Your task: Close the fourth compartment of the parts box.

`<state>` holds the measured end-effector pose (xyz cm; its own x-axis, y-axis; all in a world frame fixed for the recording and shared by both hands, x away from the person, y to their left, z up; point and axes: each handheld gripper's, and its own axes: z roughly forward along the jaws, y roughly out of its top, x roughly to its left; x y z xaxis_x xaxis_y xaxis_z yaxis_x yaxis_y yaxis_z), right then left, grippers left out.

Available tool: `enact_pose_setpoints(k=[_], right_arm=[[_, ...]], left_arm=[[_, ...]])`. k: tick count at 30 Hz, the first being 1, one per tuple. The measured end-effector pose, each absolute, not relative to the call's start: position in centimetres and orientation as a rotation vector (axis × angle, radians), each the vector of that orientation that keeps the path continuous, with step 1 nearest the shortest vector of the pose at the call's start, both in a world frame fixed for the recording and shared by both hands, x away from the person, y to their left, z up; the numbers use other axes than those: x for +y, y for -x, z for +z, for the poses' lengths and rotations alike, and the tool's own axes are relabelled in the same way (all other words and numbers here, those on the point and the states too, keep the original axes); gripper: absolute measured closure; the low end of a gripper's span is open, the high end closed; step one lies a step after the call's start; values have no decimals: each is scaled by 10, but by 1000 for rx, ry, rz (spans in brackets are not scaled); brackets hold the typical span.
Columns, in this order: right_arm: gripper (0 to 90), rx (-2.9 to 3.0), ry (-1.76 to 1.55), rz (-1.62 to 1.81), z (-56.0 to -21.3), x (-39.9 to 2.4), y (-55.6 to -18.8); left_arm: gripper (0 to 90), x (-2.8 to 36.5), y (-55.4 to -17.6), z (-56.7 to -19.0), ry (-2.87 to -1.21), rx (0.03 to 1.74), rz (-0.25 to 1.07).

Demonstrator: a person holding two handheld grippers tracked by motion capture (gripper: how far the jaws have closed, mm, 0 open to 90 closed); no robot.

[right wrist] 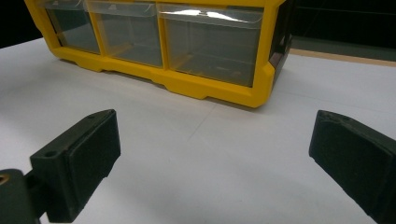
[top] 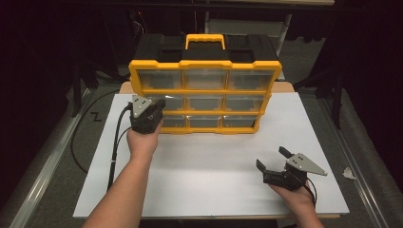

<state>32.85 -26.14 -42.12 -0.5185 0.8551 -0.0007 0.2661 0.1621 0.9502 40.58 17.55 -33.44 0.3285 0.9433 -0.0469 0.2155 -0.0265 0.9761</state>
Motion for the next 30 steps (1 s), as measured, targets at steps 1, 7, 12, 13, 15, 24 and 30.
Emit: enact_pose_setpoints(k=[1, 7, 12, 13, 15, 24, 30], right_arm=[[32, 1885, -1061, 1365, -421, -261, -329], [32, 1887, -1058, 1360, -421, -261, -327], [32, 1890, -1057, 1354, -422, -260, -327], [32, 1891, -1058, 1353, -422, -260, -327], [32, 1898, -1051, 1347, -423, -259, -328], [32, 1913, -1053, 1334, -425, -254, -327], [32, 1912, -1061, 1329, -426, -257, -326]], left_arm=[[900, 175, -406, -334, -1499, 1109, 835], [900, 187, -386, -345, -1500, 1094, 769], [898, 196, -366, -362, -1538, 1062, 742], [885, 197, -363, -367, -1543, 1059, 738], [880, 199, -360, -373, -1554, 1062, 732], [736, 212, -341, -423, -1605, 1084, 660], [499, 226, -321, -429, -1640, 1075, 630]])
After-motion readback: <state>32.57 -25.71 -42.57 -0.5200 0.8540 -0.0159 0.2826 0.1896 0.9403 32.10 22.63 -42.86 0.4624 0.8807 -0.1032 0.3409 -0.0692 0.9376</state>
